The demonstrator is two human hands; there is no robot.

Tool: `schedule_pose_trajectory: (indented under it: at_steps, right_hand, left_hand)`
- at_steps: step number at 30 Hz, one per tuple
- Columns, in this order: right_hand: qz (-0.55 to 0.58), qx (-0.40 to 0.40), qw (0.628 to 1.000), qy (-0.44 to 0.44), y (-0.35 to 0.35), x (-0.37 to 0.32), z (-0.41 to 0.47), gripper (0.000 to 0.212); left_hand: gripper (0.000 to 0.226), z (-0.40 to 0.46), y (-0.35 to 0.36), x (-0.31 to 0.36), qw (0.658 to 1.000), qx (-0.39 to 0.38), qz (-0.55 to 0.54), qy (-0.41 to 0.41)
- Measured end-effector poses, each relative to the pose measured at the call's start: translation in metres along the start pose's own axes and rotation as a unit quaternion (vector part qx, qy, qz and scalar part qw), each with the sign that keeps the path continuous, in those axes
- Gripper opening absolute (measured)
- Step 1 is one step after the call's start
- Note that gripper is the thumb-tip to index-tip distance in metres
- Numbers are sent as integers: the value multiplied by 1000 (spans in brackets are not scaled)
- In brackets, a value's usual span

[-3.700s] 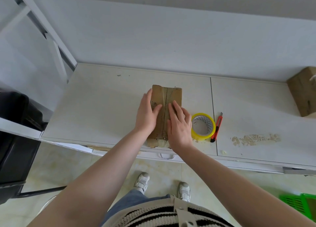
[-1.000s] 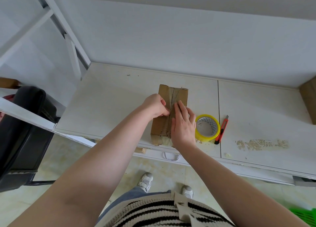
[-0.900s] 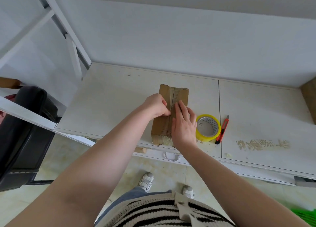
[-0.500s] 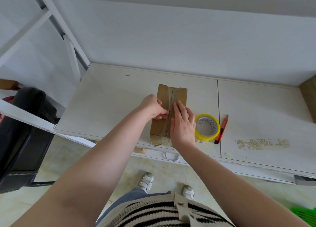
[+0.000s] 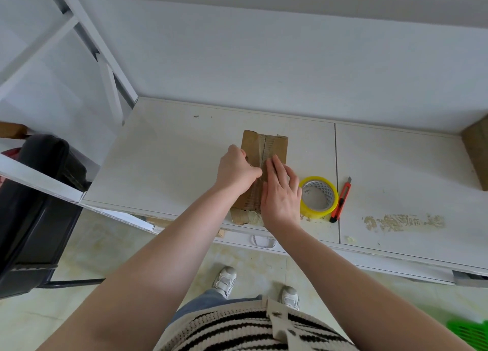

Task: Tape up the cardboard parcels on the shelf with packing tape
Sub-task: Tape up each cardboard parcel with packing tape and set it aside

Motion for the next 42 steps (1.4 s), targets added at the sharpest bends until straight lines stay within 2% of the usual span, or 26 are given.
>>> schedule_pose_trajectory:
  at_steps: [4, 7, 12, 18, 23, 27, 29, 31, 34, 38, 40, 42]
  right_hand:
    - [-5, -2, 1000, -1, -1, 2, -1, 55]
    - [-7, -8, 1000, 0, -2, 3, -1, 56]
    - [-3, -9, 1000, -2, -1, 0, 0, 55]
    - [-11, -10, 1000, 0, -1, -1, 0, 54]
    - [-20, -15, 1000, 5, -2, -1, 0, 56]
    - [-20, -15, 1000, 4, -2, -1, 0, 58]
    - [-18, -14, 1000, 2, -2, -2, -1, 58]
    - [-12, -13, 1000, 0, -2, -2, -1, 57]
    - [-12, -19, 1000, -3, -3, -2, 0, 56]
    - [0, -5, 1000, 0, -2, 0, 0, 53]
    - [5, -3, 1000, -2, -2, 0, 0, 52]
    - [1, -10, 1000, -1, -1, -1, 0, 53]
  left_hand:
    - [31, 0, 4, -4, 999, 4, -39, -19]
    - [34, 6, 6, -2, 998, -22, -48, -41]
    - [29, 10, 10, -4, 992, 10, -94, -79]
    - [33, 11, 9, 2, 988, 5, -98, -121]
    - [25, 9, 10, 1, 993, 19, -72, -87]
    - [13, 14, 4, -4, 996, -20, -84, -36]
    - [4, 16, 5, -5, 999, -22, -47, -5]
    - [18, 17, 10, -7, 999, 2, 28, 46]
    - [28, 14, 19, -14, 984, 84, 113, 108]
    - [47, 9, 20, -22, 931, 200, 208, 222]
    - [63, 11, 25, -26, 936, 208, 201, 201]
    - [73, 12, 33, -26, 966, 143, 173, 125]
Point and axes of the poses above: each hand's wrist, its own z-axis towards the middle knuckle, its own y-axis out of the palm, x = y × z, the point moved 1 cm from there along z, towards the middle knuckle, and after that the axes turned 9 degrees about x, right-handed, at the moved point
